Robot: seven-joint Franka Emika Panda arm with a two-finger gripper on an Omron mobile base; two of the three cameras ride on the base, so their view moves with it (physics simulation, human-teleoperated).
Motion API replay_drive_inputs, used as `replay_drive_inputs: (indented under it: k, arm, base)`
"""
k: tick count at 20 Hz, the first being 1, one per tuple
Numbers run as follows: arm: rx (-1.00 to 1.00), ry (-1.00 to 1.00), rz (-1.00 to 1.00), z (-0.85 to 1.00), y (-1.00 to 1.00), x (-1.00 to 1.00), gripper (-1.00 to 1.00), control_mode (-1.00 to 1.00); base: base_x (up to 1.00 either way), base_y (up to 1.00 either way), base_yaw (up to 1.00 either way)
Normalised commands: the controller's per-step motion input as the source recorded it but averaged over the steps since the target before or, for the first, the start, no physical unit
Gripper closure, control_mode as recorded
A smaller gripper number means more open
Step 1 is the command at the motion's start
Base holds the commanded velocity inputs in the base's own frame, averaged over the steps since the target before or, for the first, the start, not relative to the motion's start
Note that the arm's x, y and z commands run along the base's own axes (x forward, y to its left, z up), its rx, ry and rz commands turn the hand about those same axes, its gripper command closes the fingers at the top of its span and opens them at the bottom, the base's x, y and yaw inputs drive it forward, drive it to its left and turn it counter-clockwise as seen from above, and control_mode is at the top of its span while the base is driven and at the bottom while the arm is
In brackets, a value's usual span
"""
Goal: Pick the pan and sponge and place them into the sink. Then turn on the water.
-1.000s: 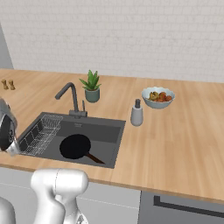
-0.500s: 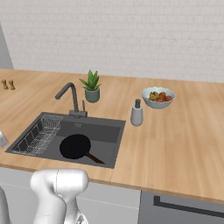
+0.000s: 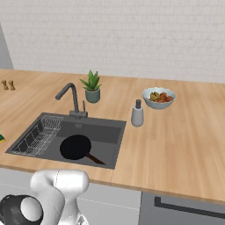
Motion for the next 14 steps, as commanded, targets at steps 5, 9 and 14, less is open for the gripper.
replay_drive_inputs:
  k: [5,9,14]
  arm:
    - [-0.07,0.05,0.00,-0.25,0.67,0.60,-1.00,-1.00]
    - [-0.03,0.15,0.00,-0.33,0.42,0.62,-1.00,-1.00]
    - [-0.03,0.16,0.00,-0.52,0.35,0.37,-1.00,-1.00]
  base:
    - [0.00,0.00,0.00]
    - [0.00,0.00,0.00]
    - [0.00,0.00,0.00]
